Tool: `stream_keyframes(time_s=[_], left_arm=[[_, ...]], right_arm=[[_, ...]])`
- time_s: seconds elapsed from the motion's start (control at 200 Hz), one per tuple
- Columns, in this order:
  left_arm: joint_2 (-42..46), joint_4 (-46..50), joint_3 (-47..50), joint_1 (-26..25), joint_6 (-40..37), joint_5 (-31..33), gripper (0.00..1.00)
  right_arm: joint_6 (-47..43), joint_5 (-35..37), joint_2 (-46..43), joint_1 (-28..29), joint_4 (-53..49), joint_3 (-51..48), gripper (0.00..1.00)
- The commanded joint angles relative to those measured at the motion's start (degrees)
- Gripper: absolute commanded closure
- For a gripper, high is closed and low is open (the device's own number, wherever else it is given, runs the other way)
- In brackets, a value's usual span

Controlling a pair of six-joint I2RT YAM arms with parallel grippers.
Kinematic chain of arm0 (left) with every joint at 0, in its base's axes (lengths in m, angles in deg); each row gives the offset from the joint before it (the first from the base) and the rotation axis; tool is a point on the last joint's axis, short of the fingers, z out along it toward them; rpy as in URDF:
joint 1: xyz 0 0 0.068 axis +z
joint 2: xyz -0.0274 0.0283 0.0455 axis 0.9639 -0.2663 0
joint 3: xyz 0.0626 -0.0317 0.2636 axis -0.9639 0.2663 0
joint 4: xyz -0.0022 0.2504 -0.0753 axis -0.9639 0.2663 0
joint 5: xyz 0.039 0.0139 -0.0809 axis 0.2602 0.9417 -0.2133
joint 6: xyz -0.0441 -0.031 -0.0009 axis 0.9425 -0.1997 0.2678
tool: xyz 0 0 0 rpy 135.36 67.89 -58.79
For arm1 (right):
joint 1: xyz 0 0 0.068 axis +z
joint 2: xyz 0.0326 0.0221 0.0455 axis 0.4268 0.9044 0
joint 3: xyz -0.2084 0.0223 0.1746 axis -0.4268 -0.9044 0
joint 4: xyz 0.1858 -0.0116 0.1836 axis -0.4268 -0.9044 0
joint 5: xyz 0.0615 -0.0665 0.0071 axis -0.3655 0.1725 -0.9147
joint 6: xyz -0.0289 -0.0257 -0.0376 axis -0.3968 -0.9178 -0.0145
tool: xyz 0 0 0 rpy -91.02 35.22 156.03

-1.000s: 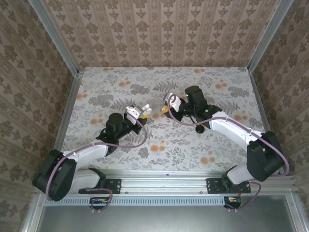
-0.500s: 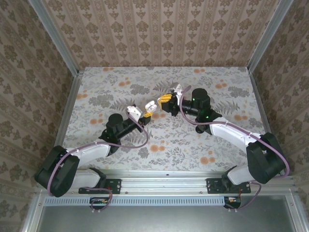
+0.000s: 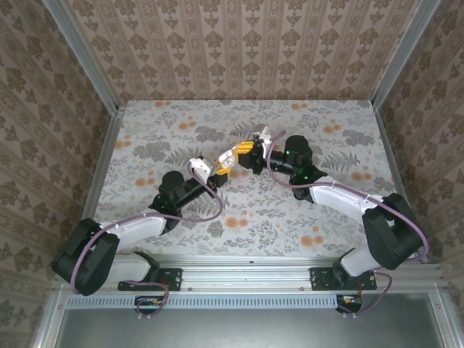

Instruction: Insert wireless bluetooth earbuds into charging case

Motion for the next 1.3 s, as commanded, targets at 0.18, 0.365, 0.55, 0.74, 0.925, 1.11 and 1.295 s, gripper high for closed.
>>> stream_keyframes(time_s=[0.18, 0.365, 0.55, 0.74, 0.925, 1.11, 1.295], left_arm=[[2.06, -2.75, -0.35, -0.51, 1.70, -0.82, 0.83], [2.83, -2.73, -0.18, -0.57, 1.71, -0.46, 0.83], [3.36, -2.89, -0.18, -0.57, 2.18, -0.48, 0.83], [3.71, -2.95, -0.22, -0.51, 2.57, 0.24, 0.83], [3.89, -2.63, -0.34, -0.51, 2.36, 0.50, 0.83], [3.99, -2.42, -0.33, -0.50, 2.24, 0.41, 0.83], [4.24, -1.99, -0.49, -0.54, 1.82, 0.44, 0.83]], right_arm=[[2.18, -0.73, 2.97, 0.25, 5.66, -0.16, 0.79], [1.90, -0.35, 3.35, 0.23, 5.44, -0.93, 0.79], [0.95, 0.80, 3.55, 0.24, 5.24, -1.34, 0.79], [-1.37, 0.88, 3.06, 0.29, 3.18, -1.93, 0.79], [-5.88, 0.21, 1.54, 0.24, -2.18, -1.91, 0.79], [-9.43, -0.38, 0.58, 0.41, -6.92, -1.25, 0.79], [-10.30, -2.12, 0.47, 0.59, -9.35, -0.81, 0.77]])
